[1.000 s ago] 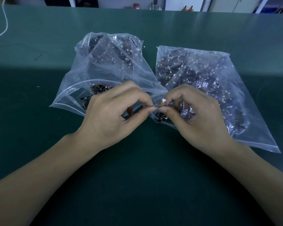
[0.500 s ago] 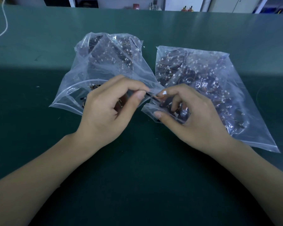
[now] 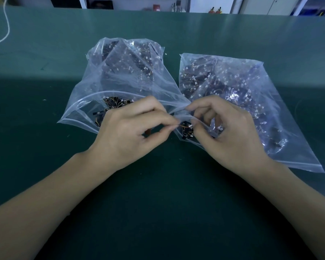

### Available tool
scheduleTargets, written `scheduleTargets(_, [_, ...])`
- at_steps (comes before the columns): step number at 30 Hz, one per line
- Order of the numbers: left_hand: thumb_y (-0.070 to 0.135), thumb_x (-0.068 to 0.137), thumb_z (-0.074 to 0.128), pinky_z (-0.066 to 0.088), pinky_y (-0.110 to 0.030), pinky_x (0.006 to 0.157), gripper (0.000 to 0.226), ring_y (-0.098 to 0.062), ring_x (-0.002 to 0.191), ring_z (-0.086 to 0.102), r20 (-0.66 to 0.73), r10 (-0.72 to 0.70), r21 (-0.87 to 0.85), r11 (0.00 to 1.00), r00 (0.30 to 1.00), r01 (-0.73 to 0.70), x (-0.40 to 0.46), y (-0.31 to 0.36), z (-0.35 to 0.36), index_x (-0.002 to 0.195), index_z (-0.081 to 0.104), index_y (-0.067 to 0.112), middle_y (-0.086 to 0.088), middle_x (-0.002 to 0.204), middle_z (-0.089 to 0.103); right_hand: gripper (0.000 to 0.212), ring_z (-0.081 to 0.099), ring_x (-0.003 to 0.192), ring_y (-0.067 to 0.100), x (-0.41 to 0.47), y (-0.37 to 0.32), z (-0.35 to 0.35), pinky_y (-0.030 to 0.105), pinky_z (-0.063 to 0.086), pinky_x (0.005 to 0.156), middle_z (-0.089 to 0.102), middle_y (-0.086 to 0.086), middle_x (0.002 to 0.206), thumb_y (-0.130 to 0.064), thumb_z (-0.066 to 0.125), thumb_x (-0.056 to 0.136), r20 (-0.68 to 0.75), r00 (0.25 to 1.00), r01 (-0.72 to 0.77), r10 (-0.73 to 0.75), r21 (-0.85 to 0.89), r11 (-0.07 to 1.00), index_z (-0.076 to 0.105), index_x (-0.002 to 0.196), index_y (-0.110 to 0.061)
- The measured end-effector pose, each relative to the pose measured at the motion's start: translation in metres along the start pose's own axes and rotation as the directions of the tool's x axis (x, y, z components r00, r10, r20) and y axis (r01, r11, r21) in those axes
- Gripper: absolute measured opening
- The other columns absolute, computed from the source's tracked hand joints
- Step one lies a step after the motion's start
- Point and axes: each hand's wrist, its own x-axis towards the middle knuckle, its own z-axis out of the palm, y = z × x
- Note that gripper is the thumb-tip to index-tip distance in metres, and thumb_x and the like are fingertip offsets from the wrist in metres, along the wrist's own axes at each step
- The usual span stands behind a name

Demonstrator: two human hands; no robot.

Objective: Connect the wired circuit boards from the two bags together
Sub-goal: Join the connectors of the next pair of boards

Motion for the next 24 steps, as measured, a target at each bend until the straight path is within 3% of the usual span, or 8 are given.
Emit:
scheduleTargets(5, [0.018,0.1,0.074,0.046,-0.036,0.045,0.017,-0.011,0.069,0.06,0.109,0.023,0.22,0.974,0.994,-0.046,0.0,0.005,0.004,0.092,0.084,0.029,0.007,0.084,0.067,0.029,0.065,0.075,0.015,-0.001,-0.002,0.002,0.013,0.044,0.074,0.066,-0.013,0.087,-0.004,0.075,0.092,-0.033,0.999,0.032,-0.033,-0.014,0.999,0.072,0.116,-0.021])
scheduleTargets(10, [0.026,0.102,0.073,0.029,-0.023,0.051,0.014,-0.02,0.057,0.064,0.241,-0.016,0.313,0.948,0.97,-0.062,0.001,0.008,0.005,0.106,0.084,0.033,0.008,0.065,0.06,0.029,0.064,0.074,0.016,-0.001,-0.005,0.003,0.021,0.049,0.069,0.064,-0.015,0.087,-0.003,0.076,0.092,-0.016,0.999,0.036,-0.036,-0.014,0.999,0.074,0.115,-0.02])
scheduleTargets(13, [0.026,0.102,0.073,0.034,-0.024,0.049,0.017,-0.021,0.058,0.069,0.277,-0.03,0.295,0.954,0.96,-0.056,-0.001,0.012,0.006,0.112,0.083,0.035,0.01,0.069,0.071,0.029,0.064,0.073,0.016,-0.001,-0.005,0.003,0.02,0.048,0.07,0.061,-0.02,0.086,-0.002,0.076,0.091,-0.009,0.998,0.055,-0.056,-0.023,0.998,0.074,0.114,-0.019])
scheduleTargets(16, [0.027,0.101,0.067,0.049,-0.032,0.051,0.015,-0.017,0.055,0.059,0.221,-0.111,0.172,0.982,0.969,0.074,0.0,0.015,0.003,0.098,0.081,0.027,0.012,0.064,0.063,0.029,0.064,0.074,0.016,0.0,-0.005,0.003,0.022,0.049,0.07,0.057,-0.027,0.086,-0.003,0.076,0.091,-0.024,0.998,0.05,-0.051,-0.032,0.998,0.074,0.114,-0.021])
scheduleTargets(18, [0.03,0.094,0.054,0.048,-0.034,0.057,0.02,-0.019,0.052,0.049,0.195,-0.231,0.112,0.971,0.953,0.212,0.002,0.011,-0.002,0.083,0.068,0.021,0.01,0.058,0.052,0.028,0.064,0.075,0.016,0.0,-0.005,0.003,0.021,0.048,0.071,0.055,-0.029,0.085,-0.005,0.076,0.091,-0.023,0.999,0.048,-0.049,-0.043,0.998,0.074,0.114,-0.022])
scheduleTargets(21, [0.035,0.091,0.045,0.041,-0.034,0.06,0.018,-0.022,0.054,0.049,0.17,-0.338,0.207,0.931,0.926,0.302,0.004,0.0,-0.007,0.077,0.054,0.026,0.008,0.055,0.047,0.028,0.063,0.074,0.016,-0.001,-0.004,0.004,0.02,0.048,0.071,0.057,-0.028,0.086,-0.006,0.075,0.092,-0.013,0.999,0.037,-0.038,-0.041,0.998,0.073,0.114,-0.023])
scheduleTargets(24, [0.034,0.097,0.059,0.044,-0.033,0.061,0.019,-0.017,0.059,0.05,0.115,-0.375,0.331,0.888,0.92,0.32,0.002,-0.01,-0.009,0.081,0.062,0.026,0.018,0.057,0.043,0.028,0.063,0.074,0.017,-0.001,-0.004,0.004,0.018,0.046,0.071,0.057,-0.028,0.085,-0.008,0.074,0.092,-0.011,1.0,0.021,-0.021,-0.035,0.999,0.073,0.114,-0.026])
